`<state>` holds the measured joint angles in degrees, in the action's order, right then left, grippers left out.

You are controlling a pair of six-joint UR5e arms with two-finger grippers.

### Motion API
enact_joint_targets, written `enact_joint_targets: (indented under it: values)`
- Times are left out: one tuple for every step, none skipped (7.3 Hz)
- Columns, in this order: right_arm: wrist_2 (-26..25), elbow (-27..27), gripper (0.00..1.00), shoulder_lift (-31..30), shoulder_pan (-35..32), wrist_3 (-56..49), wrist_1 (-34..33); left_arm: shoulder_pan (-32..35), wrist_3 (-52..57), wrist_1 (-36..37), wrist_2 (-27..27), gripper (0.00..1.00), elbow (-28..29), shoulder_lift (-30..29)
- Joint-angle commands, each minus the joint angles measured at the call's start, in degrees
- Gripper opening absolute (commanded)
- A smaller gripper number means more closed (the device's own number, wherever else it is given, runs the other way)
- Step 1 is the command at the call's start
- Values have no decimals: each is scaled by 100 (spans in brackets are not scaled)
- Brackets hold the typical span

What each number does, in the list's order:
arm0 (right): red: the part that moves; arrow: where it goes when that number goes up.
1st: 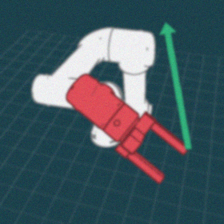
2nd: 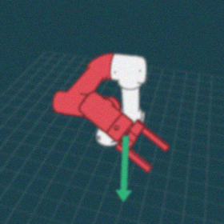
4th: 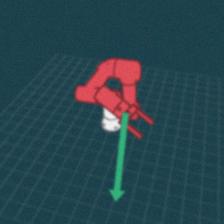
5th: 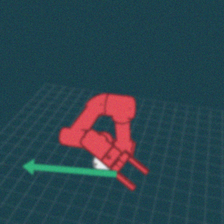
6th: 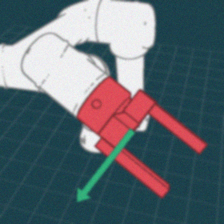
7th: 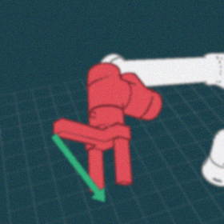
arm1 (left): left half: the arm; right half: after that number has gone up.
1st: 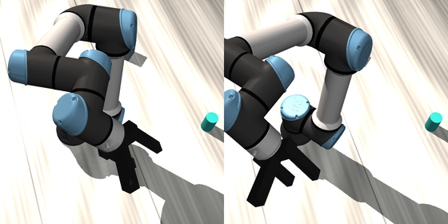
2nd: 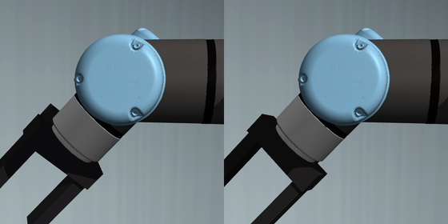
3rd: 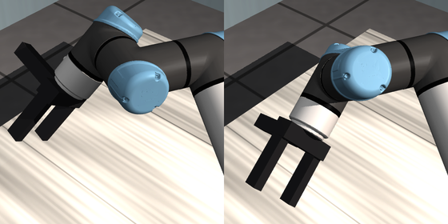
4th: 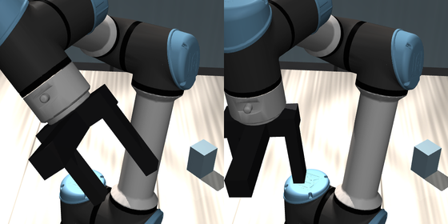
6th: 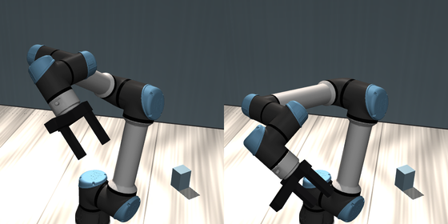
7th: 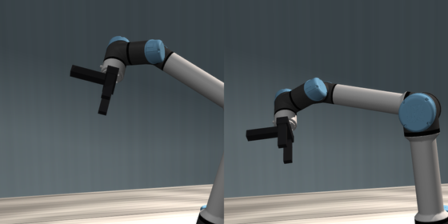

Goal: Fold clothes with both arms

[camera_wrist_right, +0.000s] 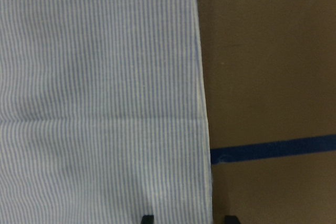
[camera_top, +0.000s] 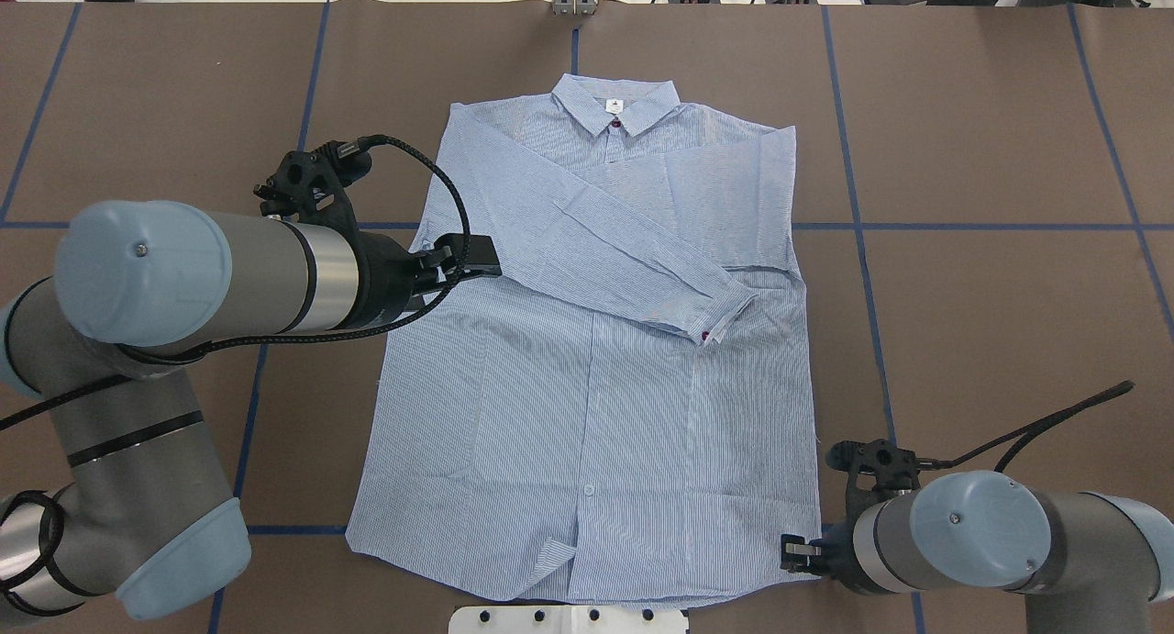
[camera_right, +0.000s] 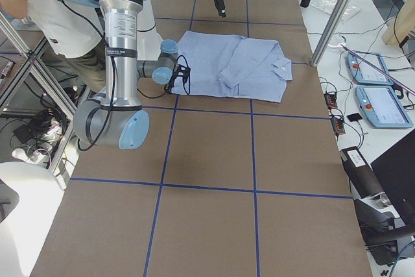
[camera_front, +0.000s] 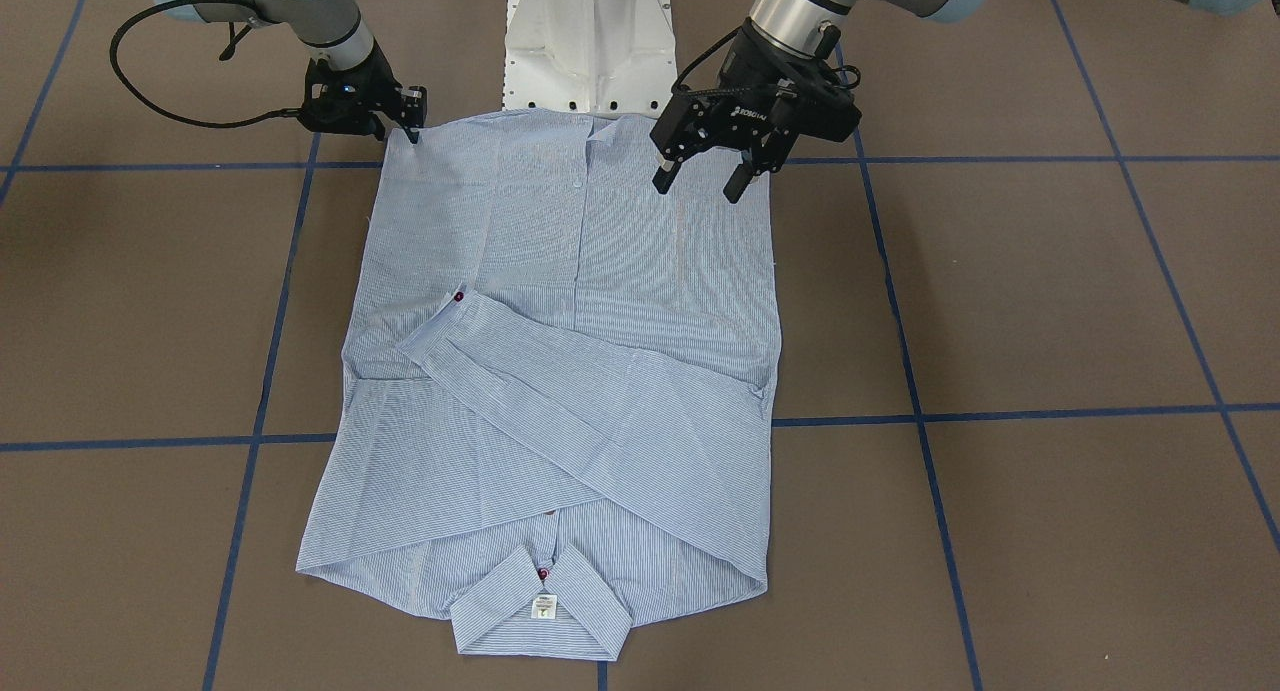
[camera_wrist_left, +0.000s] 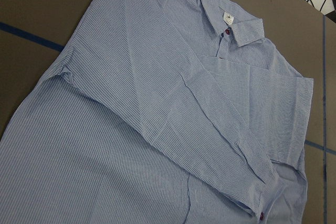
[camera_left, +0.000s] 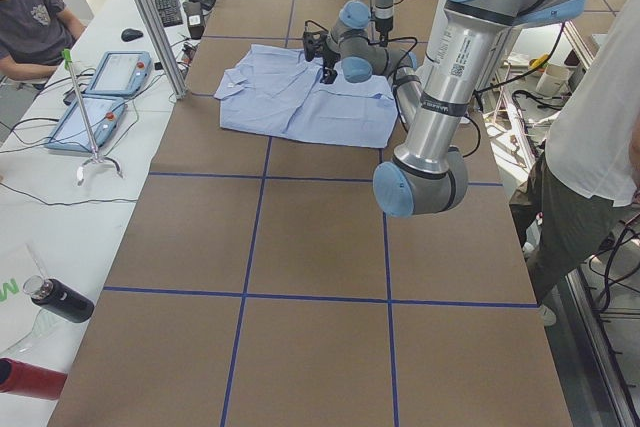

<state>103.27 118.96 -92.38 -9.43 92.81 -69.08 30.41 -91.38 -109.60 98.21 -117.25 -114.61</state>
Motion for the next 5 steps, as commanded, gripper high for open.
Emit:
enact_joint_targets:
  values:
    - [53,-4,51,-43,-6,0,0,0,-2,0,-4,100,0,0]
    - [70,4,51,-44,-15,0,0,9,-2,0,-4,100,0,0]
    - [71,4,42,-52,-15,0,0,9,6,0,-4,100,0,0]
    - [79,4,35,-52,-15,0,0,9,6,0,-4,100,0,0]
    - [97,4,28,-52,-24,0,0,9,-2,0,-4,100,0,0]
